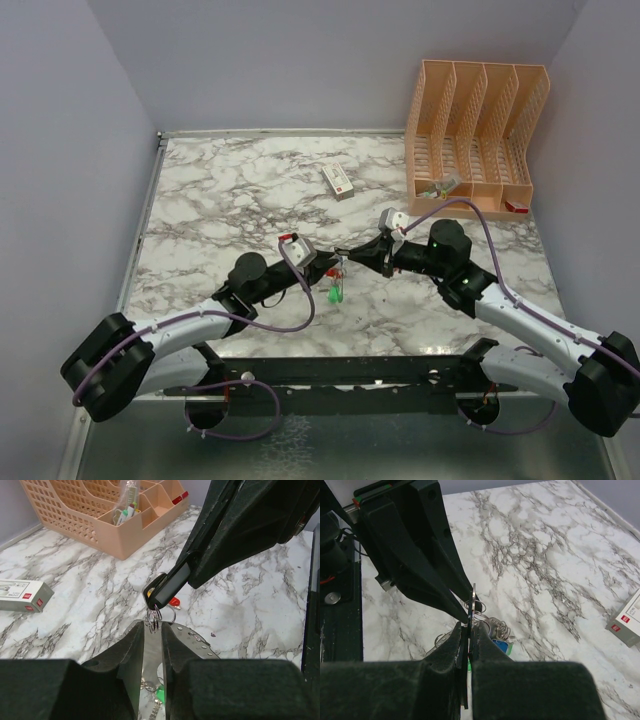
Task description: Remove the keys from the keyring
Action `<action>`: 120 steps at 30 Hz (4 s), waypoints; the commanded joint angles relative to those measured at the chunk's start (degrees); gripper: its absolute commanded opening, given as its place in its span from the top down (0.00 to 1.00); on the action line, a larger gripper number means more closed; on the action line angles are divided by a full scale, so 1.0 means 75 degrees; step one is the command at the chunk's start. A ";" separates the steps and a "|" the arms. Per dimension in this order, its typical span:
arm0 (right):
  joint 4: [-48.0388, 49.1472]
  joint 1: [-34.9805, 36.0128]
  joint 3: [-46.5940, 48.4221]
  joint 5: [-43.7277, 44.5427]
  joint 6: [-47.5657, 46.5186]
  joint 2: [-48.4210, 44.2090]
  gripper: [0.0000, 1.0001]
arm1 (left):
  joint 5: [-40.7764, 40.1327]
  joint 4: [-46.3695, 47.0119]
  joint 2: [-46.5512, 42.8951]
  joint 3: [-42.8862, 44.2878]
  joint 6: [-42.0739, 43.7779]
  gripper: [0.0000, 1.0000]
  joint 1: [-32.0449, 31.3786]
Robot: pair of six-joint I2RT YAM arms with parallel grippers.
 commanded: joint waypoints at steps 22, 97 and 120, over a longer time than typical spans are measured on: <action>-0.0169 0.0067 0.0077 0.1642 -0.0035 0.0359 0.99 | 0.0009 -0.0051 -0.0472 -0.0061 0.0029 1.00 -0.0045; -0.0240 0.0142 0.0078 0.0234 -0.0236 -0.0149 0.99 | 0.0450 -0.0097 0.0359 0.0511 0.0252 0.87 -0.0049; 0.0258 0.0139 -0.0318 0.2887 0.0096 -0.0182 0.99 | 0.0043 -0.0097 -0.0377 -0.0112 0.0137 1.00 -0.0055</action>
